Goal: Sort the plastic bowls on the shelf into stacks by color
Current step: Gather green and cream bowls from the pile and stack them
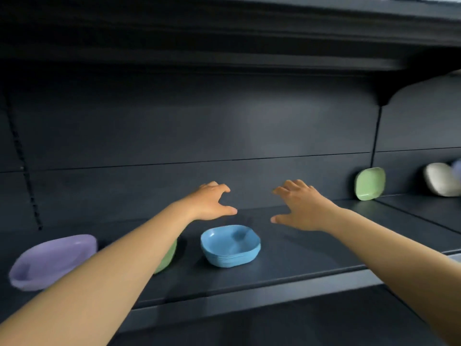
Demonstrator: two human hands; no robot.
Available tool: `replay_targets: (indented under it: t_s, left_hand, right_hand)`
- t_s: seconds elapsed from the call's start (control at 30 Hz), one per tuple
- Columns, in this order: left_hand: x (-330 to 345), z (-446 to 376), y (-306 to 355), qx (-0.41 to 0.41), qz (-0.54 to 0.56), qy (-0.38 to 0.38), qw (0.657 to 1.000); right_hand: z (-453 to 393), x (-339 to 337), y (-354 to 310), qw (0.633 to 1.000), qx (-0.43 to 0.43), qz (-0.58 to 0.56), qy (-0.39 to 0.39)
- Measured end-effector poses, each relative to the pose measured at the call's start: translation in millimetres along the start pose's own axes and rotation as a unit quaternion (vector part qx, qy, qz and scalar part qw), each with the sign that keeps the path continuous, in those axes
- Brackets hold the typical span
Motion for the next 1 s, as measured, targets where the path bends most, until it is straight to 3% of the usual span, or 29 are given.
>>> replay_targets:
  t_s: [0.27,0.57,1.0]
  left_hand:
    - [55,1,194,0.055,0.027,-0.020,0.998]
    - [112,-5,363,0.097,0.043,-0.045,0.993]
    - [159,-104,490,0.099,0.011,0.001,0.995]
  right_hand:
    - [128,-11,153,0.997,0.061,0.033,-0.047]
    - [244,-17,286,0.992,0.106,0.042,-0.055]
    - [282,3,436,0.991,0.127,0.030,-0.022]
Point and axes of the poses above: each hand's wrist, its own z-axis away from the middle knuckle, its own x-axis out of the palm, y = z × x, the point moved 7 cm from there along -z, towards the middle knuckle, and after that the axes turned 10 degrees about -x, right-handed, at the moved point
